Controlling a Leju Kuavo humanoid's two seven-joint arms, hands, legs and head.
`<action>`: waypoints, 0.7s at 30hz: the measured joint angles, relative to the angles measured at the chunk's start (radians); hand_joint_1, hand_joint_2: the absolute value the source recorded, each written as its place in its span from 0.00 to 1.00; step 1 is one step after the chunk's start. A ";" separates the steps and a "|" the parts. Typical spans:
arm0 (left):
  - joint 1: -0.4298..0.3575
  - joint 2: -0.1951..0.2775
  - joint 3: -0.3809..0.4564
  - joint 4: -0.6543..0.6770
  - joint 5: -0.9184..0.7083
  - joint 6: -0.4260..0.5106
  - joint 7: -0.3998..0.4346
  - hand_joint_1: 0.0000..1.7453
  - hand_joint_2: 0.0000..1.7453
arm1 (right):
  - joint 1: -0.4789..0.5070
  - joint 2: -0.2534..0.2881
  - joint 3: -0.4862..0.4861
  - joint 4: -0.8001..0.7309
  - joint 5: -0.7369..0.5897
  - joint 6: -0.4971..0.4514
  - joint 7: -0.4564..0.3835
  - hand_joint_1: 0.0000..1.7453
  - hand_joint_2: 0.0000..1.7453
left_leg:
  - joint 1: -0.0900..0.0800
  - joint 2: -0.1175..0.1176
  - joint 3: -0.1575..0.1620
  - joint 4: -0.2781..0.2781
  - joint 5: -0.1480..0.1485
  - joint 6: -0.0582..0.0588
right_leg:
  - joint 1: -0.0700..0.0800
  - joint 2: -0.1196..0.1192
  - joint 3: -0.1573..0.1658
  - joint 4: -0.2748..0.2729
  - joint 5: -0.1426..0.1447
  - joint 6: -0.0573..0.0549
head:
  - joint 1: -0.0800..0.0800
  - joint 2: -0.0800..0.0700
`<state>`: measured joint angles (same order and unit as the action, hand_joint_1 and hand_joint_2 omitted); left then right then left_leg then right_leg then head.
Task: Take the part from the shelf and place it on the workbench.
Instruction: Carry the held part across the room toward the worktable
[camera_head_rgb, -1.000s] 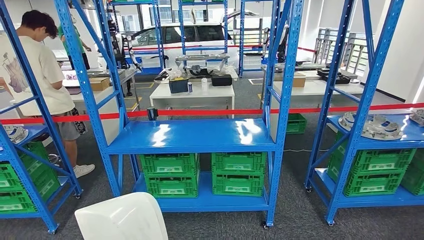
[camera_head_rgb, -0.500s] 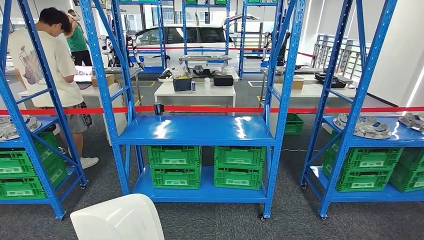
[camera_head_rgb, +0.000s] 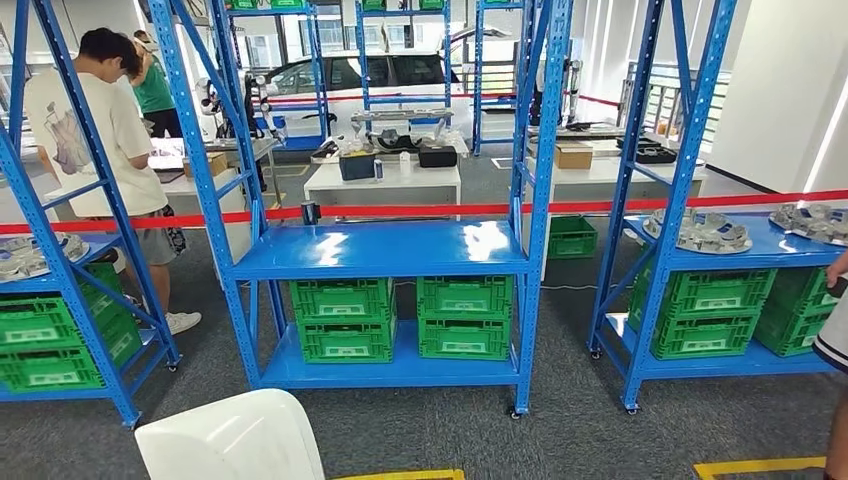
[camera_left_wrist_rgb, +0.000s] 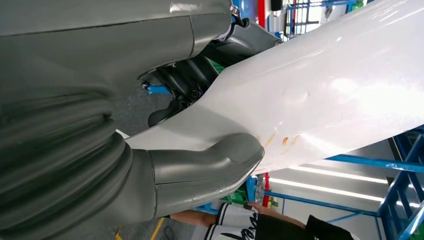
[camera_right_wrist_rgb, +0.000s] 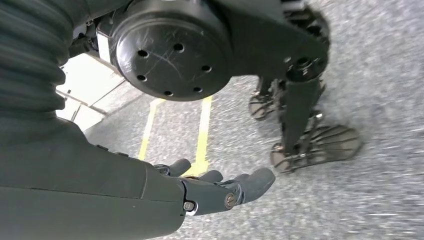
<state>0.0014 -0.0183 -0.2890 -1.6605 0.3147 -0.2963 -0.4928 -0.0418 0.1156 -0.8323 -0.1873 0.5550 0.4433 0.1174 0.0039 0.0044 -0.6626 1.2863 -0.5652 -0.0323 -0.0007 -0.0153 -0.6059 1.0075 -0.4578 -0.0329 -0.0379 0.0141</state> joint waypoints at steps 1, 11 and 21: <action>0.000 0.000 0.002 -0.001 0.001 0.001 -0.001 1.00 1.00 | 0.000 0.000 0.000 0.000 0.001 0.000 -0.001 0.00 1.00 | 0.000 0.000 0.040 -0.037 0.027 0.002 | 0.000 0.000 -0.019 0.002 0.015 0.002 | 0.000 0.000; 0.010 -0.005 0.012 -0.015 0.007 0.003 0.001 1.00 1.00 | 0.004 0.000 0.001 0.000 0.013 0.001 -0.009 0.00 1.00 | -0.013 0.005 0.184 -0.321 0.039 0.065 | -0.010 0.008 -0.105 0.135 -0.059 0.050 | 0.002 -0.001; 0.011 -0.009 0.020 -0.013 -0.001 0.004 -0.008 1.00 1.00 | 0.007 -0.009 0.012 0.000 0.046 0.003 -0.048 0.00 1.00 | -0.013 -0.043 0.052 -0.274 0.130 0.034 | -0.003 0.071 0.136 -0.010 -0.099 0.026 | 0.003 -0.001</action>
<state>0.0120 -0.0276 -0.2688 -1.6733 0.3134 -0.2918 -0.5012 -0.0346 0.1069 -0.8206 -0.1877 0.6009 0.4463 0.0693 -0.0094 -0.0382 -0.6104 1.0119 -0.4350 0.0018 -0.0037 0.0559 -0.4697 0.9972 -0.5570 -0.0072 -0.0348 0.0134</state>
